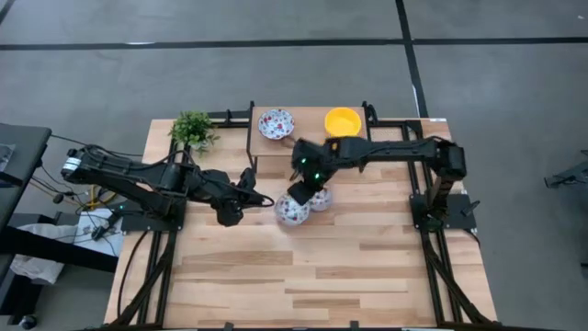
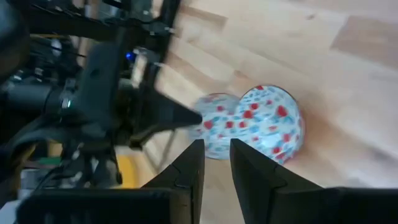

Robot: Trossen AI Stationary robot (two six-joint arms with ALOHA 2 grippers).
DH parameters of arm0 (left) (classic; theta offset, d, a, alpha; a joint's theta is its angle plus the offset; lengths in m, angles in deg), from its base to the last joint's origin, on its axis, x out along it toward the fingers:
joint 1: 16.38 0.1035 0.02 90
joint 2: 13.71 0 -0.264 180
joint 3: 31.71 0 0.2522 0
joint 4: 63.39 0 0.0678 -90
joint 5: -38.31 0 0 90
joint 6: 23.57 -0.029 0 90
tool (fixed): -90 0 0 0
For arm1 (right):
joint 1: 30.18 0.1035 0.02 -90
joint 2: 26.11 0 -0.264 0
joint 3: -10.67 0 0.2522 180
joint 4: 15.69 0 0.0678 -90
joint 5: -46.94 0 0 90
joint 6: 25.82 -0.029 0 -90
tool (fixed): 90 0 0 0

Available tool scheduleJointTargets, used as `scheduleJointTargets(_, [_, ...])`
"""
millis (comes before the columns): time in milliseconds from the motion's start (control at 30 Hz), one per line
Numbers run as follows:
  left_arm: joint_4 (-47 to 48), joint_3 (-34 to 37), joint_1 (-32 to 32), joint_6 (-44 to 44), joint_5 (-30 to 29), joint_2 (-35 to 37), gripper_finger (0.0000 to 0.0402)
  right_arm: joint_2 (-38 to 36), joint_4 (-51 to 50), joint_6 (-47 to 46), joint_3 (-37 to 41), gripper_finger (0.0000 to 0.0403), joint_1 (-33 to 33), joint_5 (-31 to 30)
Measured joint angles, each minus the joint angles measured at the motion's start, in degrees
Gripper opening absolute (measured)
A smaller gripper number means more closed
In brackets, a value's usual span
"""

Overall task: Pick & Place Mini bowls
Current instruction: Stack the bottom red bowl on the other red bowl on the shelf

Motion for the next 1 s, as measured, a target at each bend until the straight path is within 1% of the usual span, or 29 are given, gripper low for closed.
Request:
scheduleJointTargets(133, [1.37,0.95,-0.07,4.64,0.70,0.02,0.0076,3.64,0.47,0.89,-0.01,0.0001,2.06,1.60])
scheduleJointTargets(267, [1.39,3.36,-0.05,4.93,0.88,0.02,0.0076,5.64,0.30,2.19,-0.01,0.0000,3.08,1.84])
scheduleJointTargets(433, [1.19,6.81,-0.05,4.97,1.81,0.00,0.0076,5.93,-0.95,4.31,-0.04,0.0000,3.14,-0.35])
scheduleJointTargets(600, [0.59,9.04,-0.05,4.97,2.07,0.00,0.0076,5.66,-1.19,4.57,-0.01,0.0000,3.06,-3.02])
scheduleJointTargets(867, [-0.41,9.33,-0.05,5.01,2.24,0.00,0.0076,5.31,-1.15,5.52,-0.01,0.0000,2.64,-4.32])
scheduleJointTargets(1000, [-0.86,9.33,-0.05,7.06,2.35,0.00,0.0076,5.31,-1.16,6.00,-0.01,0.0000,2.64,-4.32])
